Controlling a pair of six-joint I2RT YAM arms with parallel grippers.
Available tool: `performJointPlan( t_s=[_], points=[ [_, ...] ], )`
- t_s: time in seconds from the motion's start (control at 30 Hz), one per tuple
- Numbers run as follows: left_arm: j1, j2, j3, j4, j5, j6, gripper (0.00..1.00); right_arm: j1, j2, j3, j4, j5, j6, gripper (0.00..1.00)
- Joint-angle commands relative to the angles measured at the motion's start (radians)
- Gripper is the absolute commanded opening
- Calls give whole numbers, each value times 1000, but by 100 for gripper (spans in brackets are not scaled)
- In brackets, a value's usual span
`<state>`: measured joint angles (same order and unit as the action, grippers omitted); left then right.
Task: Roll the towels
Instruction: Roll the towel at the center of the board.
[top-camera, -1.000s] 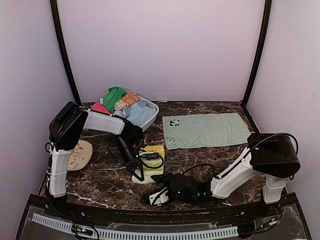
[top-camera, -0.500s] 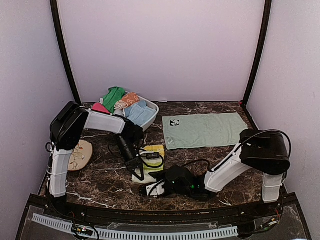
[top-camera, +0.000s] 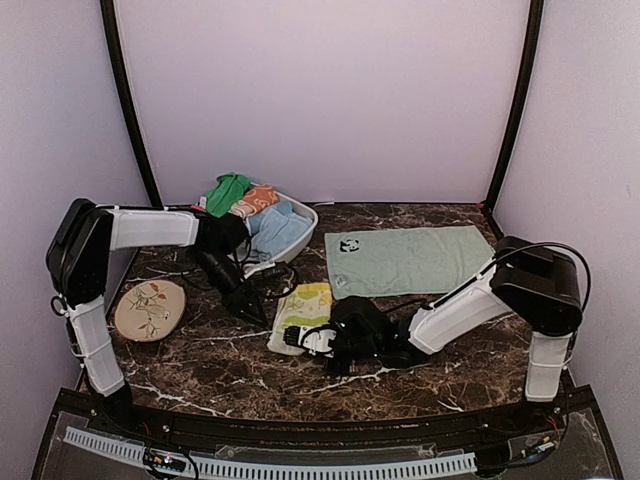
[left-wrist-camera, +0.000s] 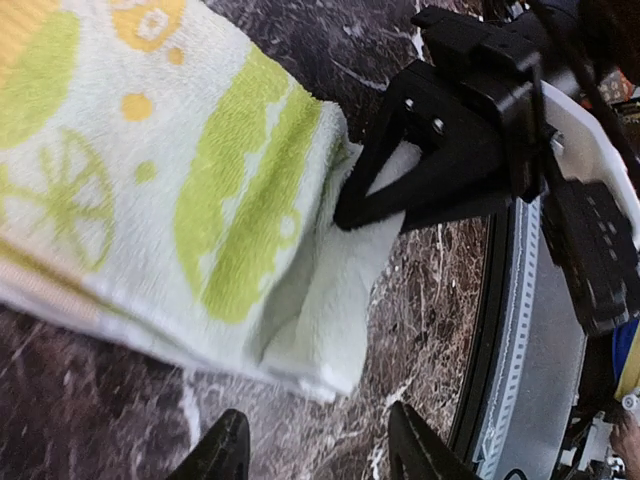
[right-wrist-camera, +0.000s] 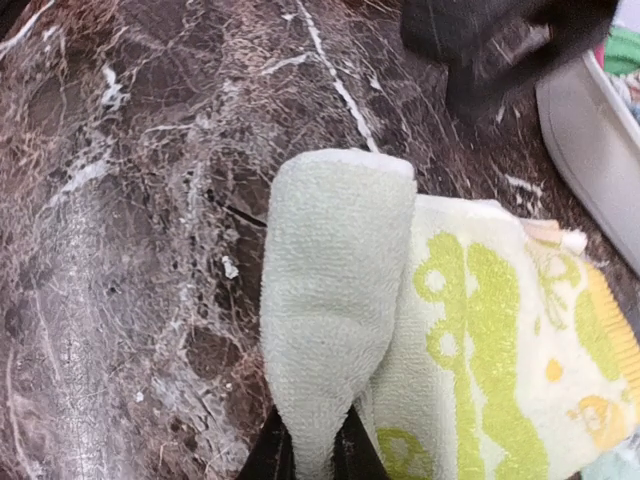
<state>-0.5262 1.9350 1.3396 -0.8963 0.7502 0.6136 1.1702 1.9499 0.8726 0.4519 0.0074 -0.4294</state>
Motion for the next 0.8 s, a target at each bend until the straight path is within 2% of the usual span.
performJointPlan(
  t_s=[0.0, 0.1, 0.23, 0.43, 0.63, 0.77],
  points=[
    [66, -209, -118, 104, -1, 6, 50, -73, -19, 19, -200, -191, 203, 8],
    [71, -336, -208, 181, -51, 39, 51, -110, -19, 40, -244, -307, 279, 5],
    [58, -393, -252, 190, -29, 101, 49, -166, 8, 99, -290, -507, 406, 0],
    [-98, -390, -298, 199, -101, 139, 44, -245, 82, 141, -246, -762, 702, 0],
    [-258, -361, -312, 330, -231, 144, 44, -264, 120, 129, -171, -817, 844, 0],
    [-328, -334, -295, 419, -335, 194, 44, -270, 139, 160, -209, -812, 858, 0]
  ],
)
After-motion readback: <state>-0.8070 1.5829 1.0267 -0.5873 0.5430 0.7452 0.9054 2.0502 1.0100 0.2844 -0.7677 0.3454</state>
